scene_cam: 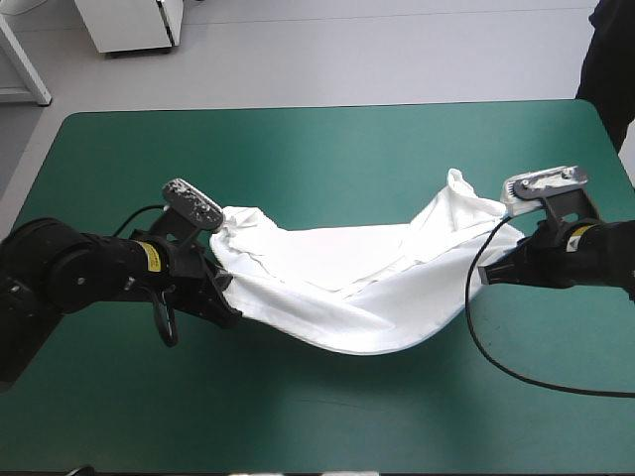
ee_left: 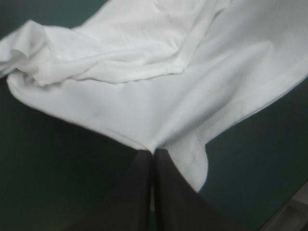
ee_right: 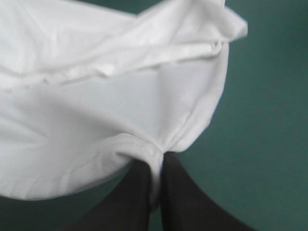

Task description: Fold the cloth

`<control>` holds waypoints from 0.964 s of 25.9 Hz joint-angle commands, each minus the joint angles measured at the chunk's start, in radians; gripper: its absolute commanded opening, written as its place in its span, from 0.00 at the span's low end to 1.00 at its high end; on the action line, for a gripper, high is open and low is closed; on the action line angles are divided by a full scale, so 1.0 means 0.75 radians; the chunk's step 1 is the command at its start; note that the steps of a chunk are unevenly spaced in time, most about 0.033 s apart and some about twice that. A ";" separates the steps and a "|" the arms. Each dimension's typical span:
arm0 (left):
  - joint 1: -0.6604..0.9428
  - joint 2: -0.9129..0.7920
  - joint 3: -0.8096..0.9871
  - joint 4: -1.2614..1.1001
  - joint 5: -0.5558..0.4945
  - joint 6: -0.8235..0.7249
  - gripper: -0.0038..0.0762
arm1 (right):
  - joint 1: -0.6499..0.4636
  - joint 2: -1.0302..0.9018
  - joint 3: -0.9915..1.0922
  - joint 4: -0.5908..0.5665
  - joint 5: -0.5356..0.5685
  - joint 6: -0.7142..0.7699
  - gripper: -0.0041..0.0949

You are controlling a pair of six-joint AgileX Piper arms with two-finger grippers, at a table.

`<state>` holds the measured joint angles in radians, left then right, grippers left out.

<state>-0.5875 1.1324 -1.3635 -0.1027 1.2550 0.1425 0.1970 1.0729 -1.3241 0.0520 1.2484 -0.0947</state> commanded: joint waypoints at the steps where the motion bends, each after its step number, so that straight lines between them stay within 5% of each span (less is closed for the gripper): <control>1: -0.010 -0.083 -0.175 -0.011 0.043 -0.003 0.02 | -0.003 -0.065 -0.217 0.010 0.000 -0.027 0.03; 11: -0.010 -0.088 -0.978 0.000 0.040 0.037 0.02 | -0.003 -0.078 -0.910 0.092 -0.158 -0.062 0.03; 20: -0.010 -0.090 -1.064 -0.003 0.024 0.062 0.02 | -0.003 -0.073 -1.141 0.219 -0.369 -0.167 0.03; 25: -0.010 -0.058 -1.064 0.170 -0.156 0.073 0.02 | -0.003 0.001 -1.166 0.181 -0.463 -0.169 0.03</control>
<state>-0.5884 1.0712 -2.1443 -0.0446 1.2557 0.1956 0.1970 1.0303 -2.1795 0.2105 1.0337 -0.2094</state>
